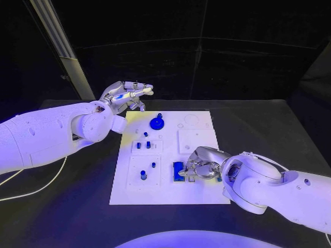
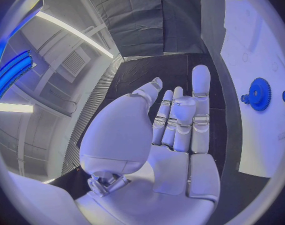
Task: Assemble the parts on the task board
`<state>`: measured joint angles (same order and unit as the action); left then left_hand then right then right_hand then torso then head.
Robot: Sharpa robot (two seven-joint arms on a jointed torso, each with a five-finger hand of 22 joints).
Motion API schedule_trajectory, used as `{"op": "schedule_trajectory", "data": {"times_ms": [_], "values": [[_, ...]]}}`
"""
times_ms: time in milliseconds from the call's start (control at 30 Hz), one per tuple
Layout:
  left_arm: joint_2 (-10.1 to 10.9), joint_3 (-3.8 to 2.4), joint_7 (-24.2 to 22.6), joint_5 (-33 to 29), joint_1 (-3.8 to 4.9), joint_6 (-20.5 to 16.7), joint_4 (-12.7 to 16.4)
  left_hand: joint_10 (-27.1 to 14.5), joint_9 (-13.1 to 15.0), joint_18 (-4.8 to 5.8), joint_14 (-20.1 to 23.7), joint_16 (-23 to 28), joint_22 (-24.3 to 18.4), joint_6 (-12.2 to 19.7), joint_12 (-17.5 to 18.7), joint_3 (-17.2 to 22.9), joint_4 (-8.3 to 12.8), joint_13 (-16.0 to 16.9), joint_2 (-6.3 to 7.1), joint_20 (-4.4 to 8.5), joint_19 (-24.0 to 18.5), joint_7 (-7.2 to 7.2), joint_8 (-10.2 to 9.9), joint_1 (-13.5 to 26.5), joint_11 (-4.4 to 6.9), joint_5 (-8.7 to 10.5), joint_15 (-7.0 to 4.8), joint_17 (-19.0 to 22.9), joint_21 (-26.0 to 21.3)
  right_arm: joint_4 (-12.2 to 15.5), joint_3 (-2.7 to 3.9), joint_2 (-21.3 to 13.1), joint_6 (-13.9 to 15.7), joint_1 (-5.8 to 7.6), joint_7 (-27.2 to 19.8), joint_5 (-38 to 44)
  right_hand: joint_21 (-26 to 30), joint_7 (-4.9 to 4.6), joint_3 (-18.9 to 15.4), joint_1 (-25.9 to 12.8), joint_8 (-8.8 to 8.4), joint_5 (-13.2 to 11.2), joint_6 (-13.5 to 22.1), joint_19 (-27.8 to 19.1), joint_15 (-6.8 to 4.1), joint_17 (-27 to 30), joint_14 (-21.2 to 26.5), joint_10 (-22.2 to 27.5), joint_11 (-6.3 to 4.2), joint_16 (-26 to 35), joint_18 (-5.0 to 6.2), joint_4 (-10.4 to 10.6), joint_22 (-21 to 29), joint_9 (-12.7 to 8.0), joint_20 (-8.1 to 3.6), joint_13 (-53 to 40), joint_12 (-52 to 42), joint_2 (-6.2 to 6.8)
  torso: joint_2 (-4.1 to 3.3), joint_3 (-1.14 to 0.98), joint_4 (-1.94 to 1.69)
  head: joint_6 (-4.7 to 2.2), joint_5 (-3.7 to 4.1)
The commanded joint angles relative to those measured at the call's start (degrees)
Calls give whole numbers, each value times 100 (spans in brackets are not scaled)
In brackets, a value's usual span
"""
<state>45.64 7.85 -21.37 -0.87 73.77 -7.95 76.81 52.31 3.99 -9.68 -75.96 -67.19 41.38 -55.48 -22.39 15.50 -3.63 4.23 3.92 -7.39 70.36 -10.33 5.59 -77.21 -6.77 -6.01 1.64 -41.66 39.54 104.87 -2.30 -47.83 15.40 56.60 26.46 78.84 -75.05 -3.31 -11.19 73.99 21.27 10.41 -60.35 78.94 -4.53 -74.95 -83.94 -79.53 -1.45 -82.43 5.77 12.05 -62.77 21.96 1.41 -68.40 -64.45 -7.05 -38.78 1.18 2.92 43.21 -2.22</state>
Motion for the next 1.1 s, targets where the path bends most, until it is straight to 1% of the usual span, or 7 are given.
{"op": "schedule_trajectory", "data": {"times_ms": [33,233,367,533,633,800,1100], "values": [[-1,-2,-6,-3,7,86,2,-37,-7,-75,29,-36,-7,38,-28,1,10,-8,-51,14,-31,-10,-6,4,2,11,-2,5,-37,5,3,16,-210,9,-60,-27,-39,44,10,72,23,-93,-20,32,-50,-132,-361,-44,7,-40,-54,-57,-11,13,-3,-12,-19,-19,-2,-6,13,4,-10],[4,-2,7,-3,7,93,2,-45,-6,-77,34,-32,-17,38,-31,1,7,-9,-55,13,-36,-12,-4,8,0,11,0,19,-48,32,3,-33,-266,9,-93,-58,-38,40,-8,82,23,-142,-17,30,-49,-125,-359,-46,8,-35,-55,-80,-11,17,-3,-9,-9,5,3,-2,13,-3,-10],[11,-1,9,-3,7,95,3,-45,-6,-77,34,-32,-17,38,-31,1,7,-9,-55,13,-36,-12,-4,8,0,11,0,19,-48,90,2,-161,-49,9,-212,-133,-2,16,-65,51,-4,-118,32,1,-39,-77,-347,-14,26,-7,-44,-83,52,9,2,36,58,76,3,-7,14,-13,-1],[30,0,8,-3,7,93,5,-45,-6,-77,34,-32,-17,38,-31,1,7,-9,-55,13,-36,-12,-4,8,0,11,0,19,-48,235,3,-540,358,17,-720,-527,263,-147,-210,28,-236,252,439,-210,59,198,-281,253,158,165,27,-93,477,-75,68,352,488,231,10,-10,25,-15,2],[41,2,9,-3,7,88,2,-45,-6,-77,34,-32,-17,38,-31,1,7,-9,-55,13,-36,-12,-4,8,0,11,0,19,-48,316,4,-875,471,100,-926,-835,278,-189,-258,40,-296,323,526,-219,95,153,-292,272,197,146,31,-93,487,-98,101,349,487,257,3,-6,19,-12,30],[41,4,4,-3,7,84,-3,-45,-6,-77,34,-32,-17,38,-31,1,7,-9,-55,13,-36,-12,-4,8,0,11,0,19,-48,329,4,-1358,322,260,-977,-951,260,-203,-256,117,-342,408,537,-198,108,110,-305,274,209,125,28,-124,449,-120,123,346,479,216,1,0,19,-23,67],[37,7,-5,-3,6,95,1,-54,-5,-76,39,-31,-18,39,-35,0,5,-10,-55,11,-37,-13,-2,11,-2,11,2,27,-51,282,0,-1709,-180,320,-351,-510,261,-215,-381,71,-496,420,425,-182,128,78,-312,361,227,116,30,-49,439,-225,149,505,672,198,-4,-11,27,-32,204]]}}
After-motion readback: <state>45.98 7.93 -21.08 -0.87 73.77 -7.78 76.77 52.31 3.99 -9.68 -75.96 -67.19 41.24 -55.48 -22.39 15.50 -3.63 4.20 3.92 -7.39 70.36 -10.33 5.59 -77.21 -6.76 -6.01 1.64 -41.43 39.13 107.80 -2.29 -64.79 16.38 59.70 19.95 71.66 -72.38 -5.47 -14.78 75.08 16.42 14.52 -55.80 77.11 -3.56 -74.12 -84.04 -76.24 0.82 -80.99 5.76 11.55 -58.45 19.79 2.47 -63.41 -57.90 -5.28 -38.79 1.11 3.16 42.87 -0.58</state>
